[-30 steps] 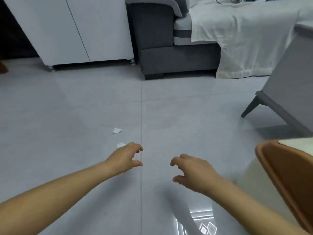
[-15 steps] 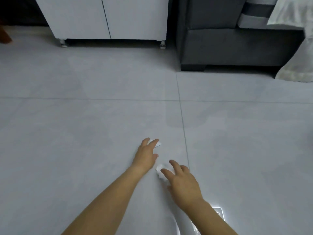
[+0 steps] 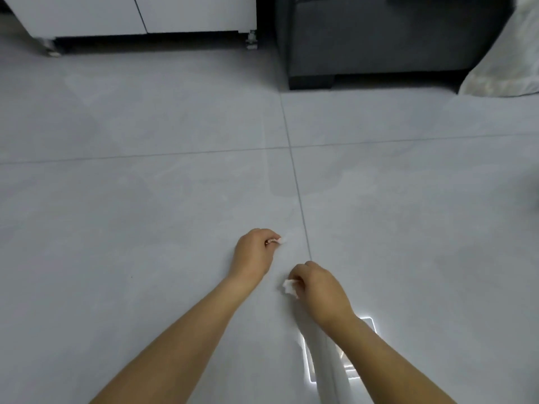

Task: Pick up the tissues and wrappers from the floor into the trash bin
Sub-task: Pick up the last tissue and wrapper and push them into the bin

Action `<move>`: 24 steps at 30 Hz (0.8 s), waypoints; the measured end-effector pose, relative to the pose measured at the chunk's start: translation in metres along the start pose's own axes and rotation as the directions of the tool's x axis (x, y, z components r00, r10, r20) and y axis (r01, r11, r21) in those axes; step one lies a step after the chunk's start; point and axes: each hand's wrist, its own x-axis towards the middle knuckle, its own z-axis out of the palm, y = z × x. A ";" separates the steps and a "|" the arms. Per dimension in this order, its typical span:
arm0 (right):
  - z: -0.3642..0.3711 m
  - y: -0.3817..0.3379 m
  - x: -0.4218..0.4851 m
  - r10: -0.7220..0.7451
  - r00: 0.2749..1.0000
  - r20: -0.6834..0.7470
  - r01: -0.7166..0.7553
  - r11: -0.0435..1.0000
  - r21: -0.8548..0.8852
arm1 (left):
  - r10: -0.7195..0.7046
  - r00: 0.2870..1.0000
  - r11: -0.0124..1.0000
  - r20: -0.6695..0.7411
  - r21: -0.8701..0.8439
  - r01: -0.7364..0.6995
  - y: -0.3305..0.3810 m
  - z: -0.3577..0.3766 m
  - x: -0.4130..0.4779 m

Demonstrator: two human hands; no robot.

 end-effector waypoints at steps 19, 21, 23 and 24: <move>-0.303 0.112 -0.357 0.008 0.860 -0.510 0.012 0.999 0.036 | 0.757 0.581 0.653 0.300 -0.382 -0.654 0.376 0.062 -0.236; -0.317 0.127 -0.396 -0.012 0.833 -0.553 0.009 1.000 -0.008 | 0.815 0.489 0.579 0.311 -0.396 -0.713 0.408 0.075 -0.262; -0.328 0.143 -0.428 -0.012 0.791 -0.612 0.010 1.000 -0.006 | 0.845 0.421 0.526 0.329 -0.374 -0.763 0.437 0.089 -0.281; -0.331 0.153 -0.442 0.003 0.768 -0.640 0.009 1.000 0.015 | 0.851 0.403 0.511 0.336 -0.355 -0.783 0.449 0.097 -0.288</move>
